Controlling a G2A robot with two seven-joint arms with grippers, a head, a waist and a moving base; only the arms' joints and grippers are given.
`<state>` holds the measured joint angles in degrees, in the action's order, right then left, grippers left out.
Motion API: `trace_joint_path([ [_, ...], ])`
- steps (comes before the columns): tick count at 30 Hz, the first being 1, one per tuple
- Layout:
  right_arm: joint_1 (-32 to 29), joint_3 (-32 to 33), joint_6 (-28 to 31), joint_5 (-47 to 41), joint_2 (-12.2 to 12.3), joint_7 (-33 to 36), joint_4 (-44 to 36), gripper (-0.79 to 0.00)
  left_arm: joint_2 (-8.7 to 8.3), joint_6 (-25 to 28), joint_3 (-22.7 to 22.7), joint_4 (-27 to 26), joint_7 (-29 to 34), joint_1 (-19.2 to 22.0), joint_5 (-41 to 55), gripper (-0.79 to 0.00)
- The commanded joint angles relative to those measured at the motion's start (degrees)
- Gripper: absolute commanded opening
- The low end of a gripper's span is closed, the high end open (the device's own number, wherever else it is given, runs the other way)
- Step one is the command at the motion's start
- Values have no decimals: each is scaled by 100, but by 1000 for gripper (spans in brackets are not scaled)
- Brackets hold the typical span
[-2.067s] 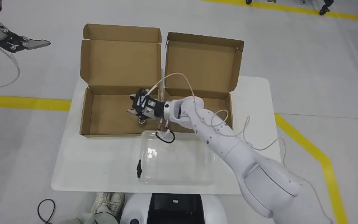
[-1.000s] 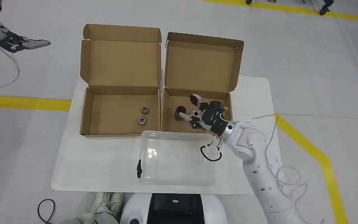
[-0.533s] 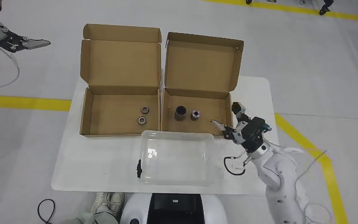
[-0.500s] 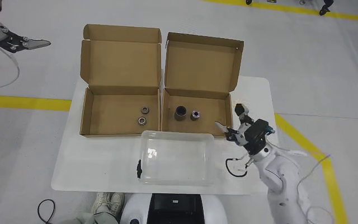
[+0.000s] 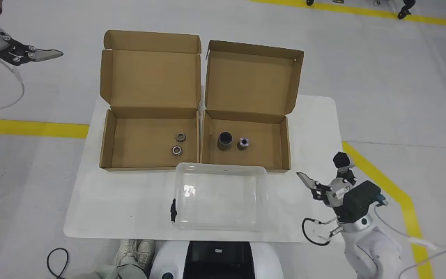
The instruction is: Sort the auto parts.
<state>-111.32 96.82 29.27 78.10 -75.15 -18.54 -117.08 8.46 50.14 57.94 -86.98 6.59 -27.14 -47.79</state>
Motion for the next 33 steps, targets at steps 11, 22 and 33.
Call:
trace_joint_path([
  [11, -321, 39, -195, 62, 15, -126, -377, 0, 0, 0, 0, 0, 0, 0, 0, 0],
  [22, -320, 39, -196, 63, 14, -124, -374, 0, 0, 0, 0, 0, 0, 0, 0, -1],
  [33, -320, 39, -196, 63, 14, -124, -374, 0, 0, 0, 0, 0, 0, 0, 0, 0],
])
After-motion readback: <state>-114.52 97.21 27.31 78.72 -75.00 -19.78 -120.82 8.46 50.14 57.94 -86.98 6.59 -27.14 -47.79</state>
